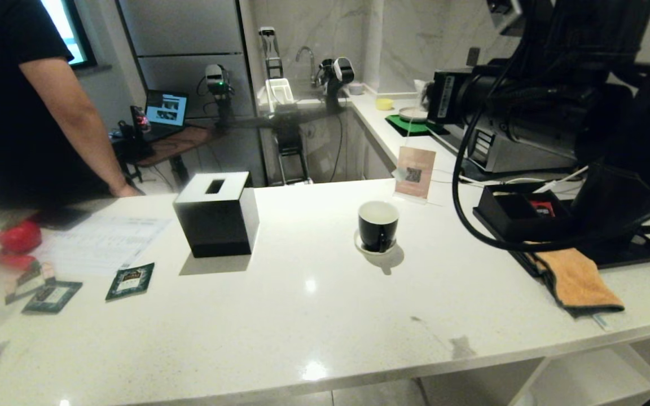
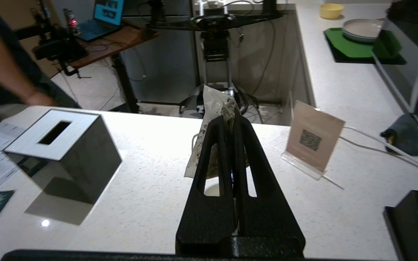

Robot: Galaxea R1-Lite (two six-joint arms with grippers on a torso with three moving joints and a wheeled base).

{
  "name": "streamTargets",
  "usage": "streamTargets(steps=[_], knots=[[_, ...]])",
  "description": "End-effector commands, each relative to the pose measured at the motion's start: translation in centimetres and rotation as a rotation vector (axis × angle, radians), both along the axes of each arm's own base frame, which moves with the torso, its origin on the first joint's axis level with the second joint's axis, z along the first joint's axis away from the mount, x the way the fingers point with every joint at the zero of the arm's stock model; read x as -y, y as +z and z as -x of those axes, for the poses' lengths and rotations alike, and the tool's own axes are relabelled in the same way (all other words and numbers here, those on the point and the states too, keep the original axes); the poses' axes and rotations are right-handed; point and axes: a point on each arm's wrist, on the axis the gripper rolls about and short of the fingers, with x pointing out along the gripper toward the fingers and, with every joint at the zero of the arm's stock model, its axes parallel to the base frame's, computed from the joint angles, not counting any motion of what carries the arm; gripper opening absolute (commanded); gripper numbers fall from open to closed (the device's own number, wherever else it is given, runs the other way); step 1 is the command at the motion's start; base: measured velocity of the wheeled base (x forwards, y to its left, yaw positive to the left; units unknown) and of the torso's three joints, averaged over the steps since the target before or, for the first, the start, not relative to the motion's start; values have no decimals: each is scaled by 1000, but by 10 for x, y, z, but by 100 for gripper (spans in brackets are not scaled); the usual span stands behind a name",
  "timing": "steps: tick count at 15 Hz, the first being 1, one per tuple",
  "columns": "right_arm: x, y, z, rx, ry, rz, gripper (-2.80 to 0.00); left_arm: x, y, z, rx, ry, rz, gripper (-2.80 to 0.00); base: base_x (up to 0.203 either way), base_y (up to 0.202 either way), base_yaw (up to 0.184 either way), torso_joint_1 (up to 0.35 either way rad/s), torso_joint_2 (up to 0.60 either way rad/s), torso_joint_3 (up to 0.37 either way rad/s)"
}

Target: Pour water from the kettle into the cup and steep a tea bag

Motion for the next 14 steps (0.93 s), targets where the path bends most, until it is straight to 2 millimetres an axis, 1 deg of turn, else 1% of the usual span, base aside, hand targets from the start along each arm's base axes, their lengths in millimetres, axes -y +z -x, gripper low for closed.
streamTargets(steps=[1, 2, 5, 14], knots=[[-14, -3, 4, 1, 37, -1, -280, 0, 0, 0, -1, 0, -1, -280, 0, 0, 0, 0, 0, 0], [-20, -5, 4, 13, 51, -9, -280, 0, 0, 0, -1, 0, -1, -280, 0, 0, 0, 0, 0, 0], [-29, -6, 3, 44, 66, -30, -280, 0, 0, 0, -1, 0, -1, -280, 0, 0, 0, 0, 0, 0], [-28, -6, 8, 40, 65, -26, -280, 0, 0, 0, -1, -1, 2, -280, 0, 0, 0, 0, 0, 0]])
